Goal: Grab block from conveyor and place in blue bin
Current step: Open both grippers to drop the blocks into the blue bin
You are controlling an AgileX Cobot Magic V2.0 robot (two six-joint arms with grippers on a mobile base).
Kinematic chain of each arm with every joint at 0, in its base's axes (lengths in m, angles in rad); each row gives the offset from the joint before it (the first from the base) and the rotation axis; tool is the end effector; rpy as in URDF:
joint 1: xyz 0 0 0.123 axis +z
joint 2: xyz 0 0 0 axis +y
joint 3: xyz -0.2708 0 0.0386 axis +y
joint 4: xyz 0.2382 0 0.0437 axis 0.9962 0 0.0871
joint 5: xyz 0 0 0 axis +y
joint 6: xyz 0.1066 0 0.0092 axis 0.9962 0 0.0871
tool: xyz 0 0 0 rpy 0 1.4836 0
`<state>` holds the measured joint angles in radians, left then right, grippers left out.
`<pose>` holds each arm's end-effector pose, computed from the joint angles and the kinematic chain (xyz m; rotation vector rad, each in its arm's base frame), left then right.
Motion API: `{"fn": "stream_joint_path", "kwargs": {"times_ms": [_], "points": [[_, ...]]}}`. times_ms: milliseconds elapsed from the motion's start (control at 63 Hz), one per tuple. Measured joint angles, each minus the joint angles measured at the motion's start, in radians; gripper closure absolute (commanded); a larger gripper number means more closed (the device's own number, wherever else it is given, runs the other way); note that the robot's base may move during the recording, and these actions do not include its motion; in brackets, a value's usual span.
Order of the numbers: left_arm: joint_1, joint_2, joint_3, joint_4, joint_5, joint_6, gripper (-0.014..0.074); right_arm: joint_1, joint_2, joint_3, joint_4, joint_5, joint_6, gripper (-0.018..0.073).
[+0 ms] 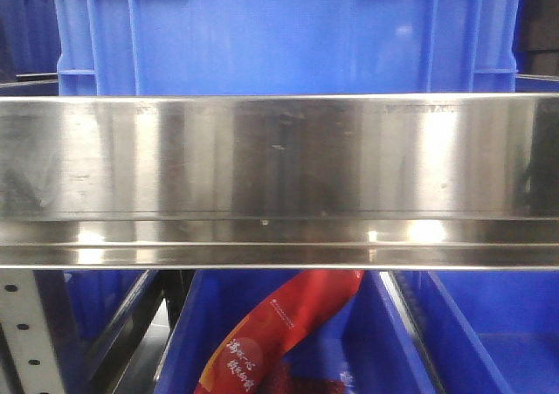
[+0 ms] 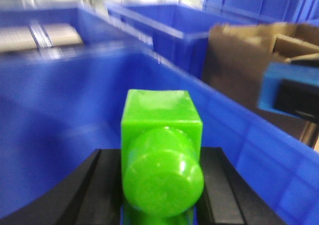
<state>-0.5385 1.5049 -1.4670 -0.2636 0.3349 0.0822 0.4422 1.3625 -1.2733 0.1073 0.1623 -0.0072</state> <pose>0.3069 -0.1940 0.4014 0.4074 1.8387 -0.5683 0.2961 0.1422 0.4007 -0.3121 1.7239 0.4118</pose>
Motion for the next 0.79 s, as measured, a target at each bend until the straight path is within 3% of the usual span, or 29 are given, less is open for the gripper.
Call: {"fn": "stream_joint_path", "kwargs": {"times_ms": [64,127,191,334,429,508,572,699,794], "points": [[0.000,0.027,-0.001,-0.033,0.001,-0.002,0.0706,0.000,0.031,-0.021,0.000,0.027,0.000,0.0712],[0.000,0.045,-0.001,-0.046,0.002,-0.003,0.0676,0.000,0.055,-0.035,0.000,0.056,0.000,0.0651],[0.000,0.053,-0.001,-0.054,0.002,-0.003,0.0566,0.000,0.069,-0.044,0.000,0.080,0.000,0.0544],[0.000,0.055,-0.004,-0.055,0.005,-0.003,0.0250,0.000,0.076,-0.046,0.000,0.092,0.000,0.0182],[0.000,0.055,-0.004,-0.051,0.010,-0.005,0.0157,0.000,0.076,-0.051,0.000,0.093,0.000,0.0105],[0.000,0.055,-0.004,-0.049,0.011,-0.005,0.0185,0.000,0.076,-0.051,0.000,0.093,0.000,0.0128],[0.000,0.055,-0.004,-0.049,0.011,-0.005,0.0264,0.000,0.076,-0.051,0.000,0.098,0.000,0.0193],[0.000,0.046,-0.004,-0.043,0.031,-0.005,0.0516,0.000,0.048,-0.051,0.000,0.146,0.000,0.0457],[0.000,0.034,-0.004,-0.024,0.038,-0.005,0.0707,0.000,0.015,-0.052,0.000,0.157,0.000,0.0713]]}}
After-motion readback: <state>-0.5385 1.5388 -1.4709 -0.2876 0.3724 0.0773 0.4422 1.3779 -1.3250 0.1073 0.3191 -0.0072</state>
